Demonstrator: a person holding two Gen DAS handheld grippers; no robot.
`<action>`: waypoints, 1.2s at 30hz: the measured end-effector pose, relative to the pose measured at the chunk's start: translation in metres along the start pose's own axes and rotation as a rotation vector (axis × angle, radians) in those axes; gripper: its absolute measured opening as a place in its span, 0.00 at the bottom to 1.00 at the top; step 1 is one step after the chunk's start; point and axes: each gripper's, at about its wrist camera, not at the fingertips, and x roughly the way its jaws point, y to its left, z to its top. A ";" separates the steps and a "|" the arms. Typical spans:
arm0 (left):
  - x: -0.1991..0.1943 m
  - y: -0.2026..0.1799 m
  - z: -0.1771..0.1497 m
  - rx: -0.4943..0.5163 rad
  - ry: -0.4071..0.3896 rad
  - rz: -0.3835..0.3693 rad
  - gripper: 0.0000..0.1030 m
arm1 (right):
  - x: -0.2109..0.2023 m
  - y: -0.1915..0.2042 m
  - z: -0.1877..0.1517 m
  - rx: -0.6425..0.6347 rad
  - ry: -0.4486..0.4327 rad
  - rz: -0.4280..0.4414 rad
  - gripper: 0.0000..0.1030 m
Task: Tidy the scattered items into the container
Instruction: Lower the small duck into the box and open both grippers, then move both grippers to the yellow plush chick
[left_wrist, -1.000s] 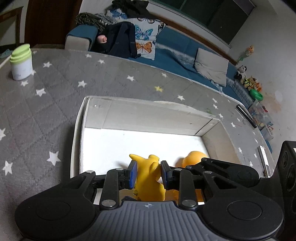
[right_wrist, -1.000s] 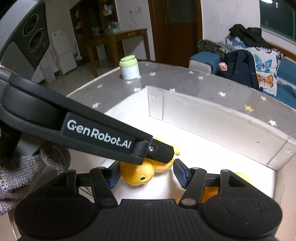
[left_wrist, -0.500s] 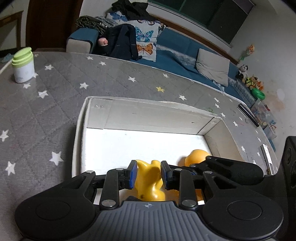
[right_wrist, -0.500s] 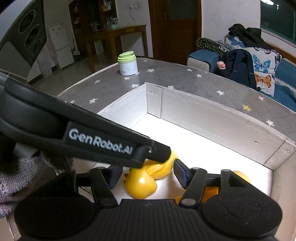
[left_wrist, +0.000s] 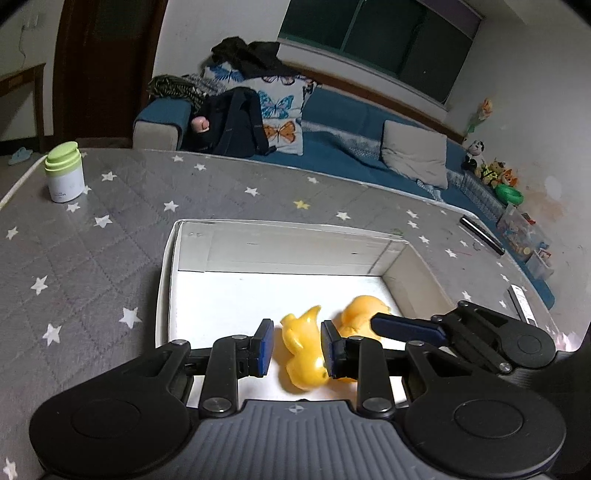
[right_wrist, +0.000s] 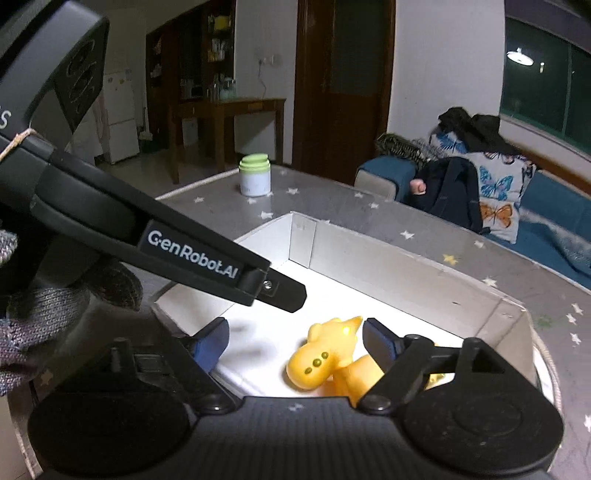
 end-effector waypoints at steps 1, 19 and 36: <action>-0.004 -0.002 -0.003 0.000 -0.004 -0.003 0.29 | -0.005 0.001 -0.002 0.002 -0.009 -0.003 0.82; -0.034 -0.049 -0.058 0.060 -0.017 -0.007 0.30 | -0.078 0.003 -0.056 0.093 -0.088 -0.059 0.99; -0.029 -0.064 -0.088 0.047 0.040 -0.052 0.30 | -0.105 -0.005 -0.113 0.212 -0.042 -0.158 1.00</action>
